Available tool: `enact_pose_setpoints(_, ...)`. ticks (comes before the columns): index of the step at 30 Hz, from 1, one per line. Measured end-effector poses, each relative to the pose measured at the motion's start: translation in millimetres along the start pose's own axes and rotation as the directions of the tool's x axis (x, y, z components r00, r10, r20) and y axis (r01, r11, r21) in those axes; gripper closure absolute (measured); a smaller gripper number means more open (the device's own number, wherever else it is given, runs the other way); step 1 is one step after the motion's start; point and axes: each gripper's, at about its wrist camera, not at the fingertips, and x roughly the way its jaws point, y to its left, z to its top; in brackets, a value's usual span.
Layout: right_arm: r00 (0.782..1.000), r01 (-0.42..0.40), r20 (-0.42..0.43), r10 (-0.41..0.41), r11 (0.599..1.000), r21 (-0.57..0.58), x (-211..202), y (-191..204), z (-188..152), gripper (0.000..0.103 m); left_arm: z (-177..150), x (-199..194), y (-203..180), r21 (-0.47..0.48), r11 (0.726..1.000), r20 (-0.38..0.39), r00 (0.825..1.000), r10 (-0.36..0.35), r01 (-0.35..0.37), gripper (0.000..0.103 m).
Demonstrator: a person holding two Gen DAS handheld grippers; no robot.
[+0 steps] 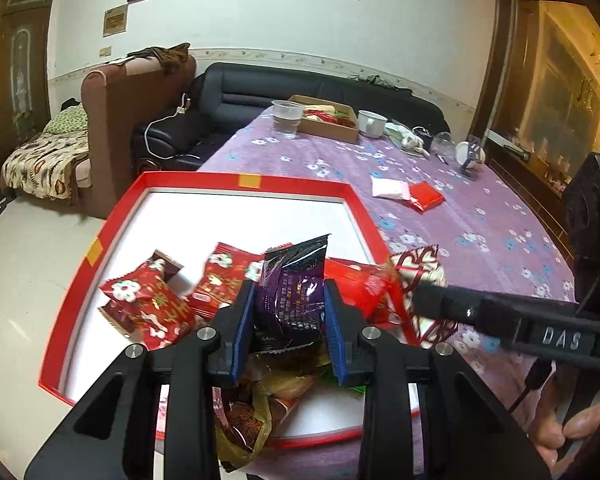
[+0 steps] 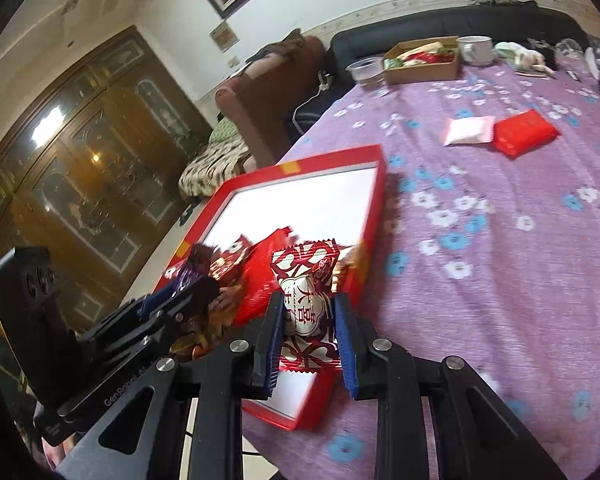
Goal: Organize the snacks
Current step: 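Carry the candy and purple packet over the tray and release them with both tools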
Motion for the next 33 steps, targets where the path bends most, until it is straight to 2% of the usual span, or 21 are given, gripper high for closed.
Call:
enact_pose_setpoints(10, 1.0, 0.001, -0.025, -0.003, 0.997, -0.075, 29.5, 32.3, 17.4, 0.076, 23.4, 10.5, 17.5, 0.009, 0.999, 0.012, 0.999, 0.049, -0.049, 0.073)
enact_pose_setpoints(15, 0.996, 0.017, -0.089, -0.022, 0.998, -0.057, 57.5, 31.3, 24.1, 0.077, 25.6, 27.1, 27.5, -0.003, 0.998, -0.019, 0.998, 0.066, -0.066, 0.073)
enact_pose_setpoints(24, 0.994, 0.022, -0.102, -0.032, 0.996, -0.091, 87.2, 32.2, 30.8, 0.076, 22.3, 54.6, 38.8, -0.006, 0.996, -0.094, 0.992, 0.084, -0.085, 0.071)
enact_pose_setpoints(29, 0.993, 0.037, -0.105, -0.048, 0.993, -0.111, 96.7, 33.8, 37.5, 0.076, 23.2, 66.5, 40.5, -0.008, 0.996, -0.152, 0.985, 0.085, -0.087, 0.065)
enact_pose_setpoints(33, 0.992, 0.028, -0.12, -0.039, 0.995, -0.091, 98.4, 29.7, 41.1, 0.076, 22.6, 64.5, 46.6, -0.039, 0.994, -0.18, 0.979, 0.096, -0.105, 0.04)
